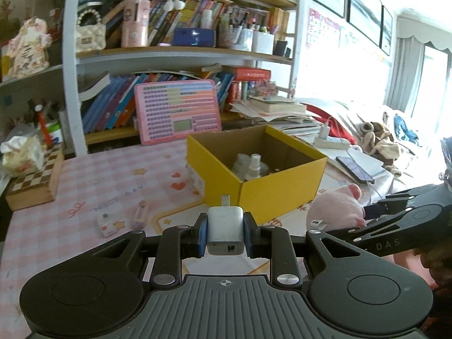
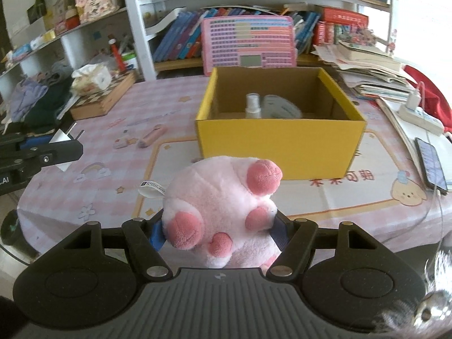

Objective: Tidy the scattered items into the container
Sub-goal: 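Lift and carry the plush and charger toward the yellow box with both tools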

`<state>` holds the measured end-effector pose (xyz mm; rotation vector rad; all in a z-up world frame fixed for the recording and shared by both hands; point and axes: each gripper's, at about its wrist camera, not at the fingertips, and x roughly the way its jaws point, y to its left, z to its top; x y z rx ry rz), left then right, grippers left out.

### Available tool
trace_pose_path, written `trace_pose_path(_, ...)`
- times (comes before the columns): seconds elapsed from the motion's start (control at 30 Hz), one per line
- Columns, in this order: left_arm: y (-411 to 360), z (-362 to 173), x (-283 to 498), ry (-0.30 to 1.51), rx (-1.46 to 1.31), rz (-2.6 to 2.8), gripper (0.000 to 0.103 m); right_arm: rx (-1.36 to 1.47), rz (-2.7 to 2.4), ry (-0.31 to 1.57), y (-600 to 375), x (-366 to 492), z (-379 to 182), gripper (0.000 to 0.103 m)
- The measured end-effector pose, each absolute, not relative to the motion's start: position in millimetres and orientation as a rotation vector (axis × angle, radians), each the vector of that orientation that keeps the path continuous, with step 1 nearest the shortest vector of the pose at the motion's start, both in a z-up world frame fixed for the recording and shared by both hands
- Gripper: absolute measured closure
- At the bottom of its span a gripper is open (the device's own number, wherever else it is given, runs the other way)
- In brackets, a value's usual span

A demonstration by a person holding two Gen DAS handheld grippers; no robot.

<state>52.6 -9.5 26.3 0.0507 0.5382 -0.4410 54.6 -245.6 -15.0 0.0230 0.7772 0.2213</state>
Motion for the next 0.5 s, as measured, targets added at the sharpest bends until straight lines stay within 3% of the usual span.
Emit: trace_pose_path(0.5, -58.6, 28.0, 82.8, 0.519, 0.068, -0.54, 0.078, 0.05, 0.126, 0.768, -294.4, 64.8, -10.8, 0.035)
